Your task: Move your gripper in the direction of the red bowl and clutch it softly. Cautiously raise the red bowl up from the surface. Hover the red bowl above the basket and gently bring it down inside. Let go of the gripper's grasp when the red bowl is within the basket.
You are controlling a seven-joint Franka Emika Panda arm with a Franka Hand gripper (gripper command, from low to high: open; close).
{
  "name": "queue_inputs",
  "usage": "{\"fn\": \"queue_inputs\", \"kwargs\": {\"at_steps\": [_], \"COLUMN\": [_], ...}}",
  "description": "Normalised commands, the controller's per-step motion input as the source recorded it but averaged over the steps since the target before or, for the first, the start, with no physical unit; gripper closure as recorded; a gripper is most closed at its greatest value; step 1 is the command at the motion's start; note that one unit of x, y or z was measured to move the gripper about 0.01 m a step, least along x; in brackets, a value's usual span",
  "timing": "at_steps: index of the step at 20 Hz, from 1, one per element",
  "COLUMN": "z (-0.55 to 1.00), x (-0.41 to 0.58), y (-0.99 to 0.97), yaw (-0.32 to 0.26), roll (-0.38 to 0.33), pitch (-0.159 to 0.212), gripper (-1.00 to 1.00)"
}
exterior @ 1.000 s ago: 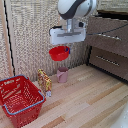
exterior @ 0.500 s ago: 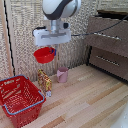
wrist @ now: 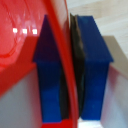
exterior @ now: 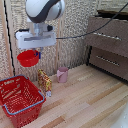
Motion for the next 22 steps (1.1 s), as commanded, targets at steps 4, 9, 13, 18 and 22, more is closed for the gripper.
{"fn": "queue_inputs", "kwargs": {"at_steps": [4,9,13,18,22], "z": [-0.1,-0.39,-0.47,-0.21,0.22], "x": [0.226,-0.205,-0.407,0.052,0.243], "y": [0.94,0.68,0.36,0.1,-0.15], "yaw": [0.024,0.063,0.073,0.136,0.071], "roll": [-0.035,-0.064,-0.08,-0.085,-0.018], "pitch": [0.081,0.079,0.03,-0.046,-0.061], "gripper": [1.0,1.0,1.0,-1.0,-1.0]}}
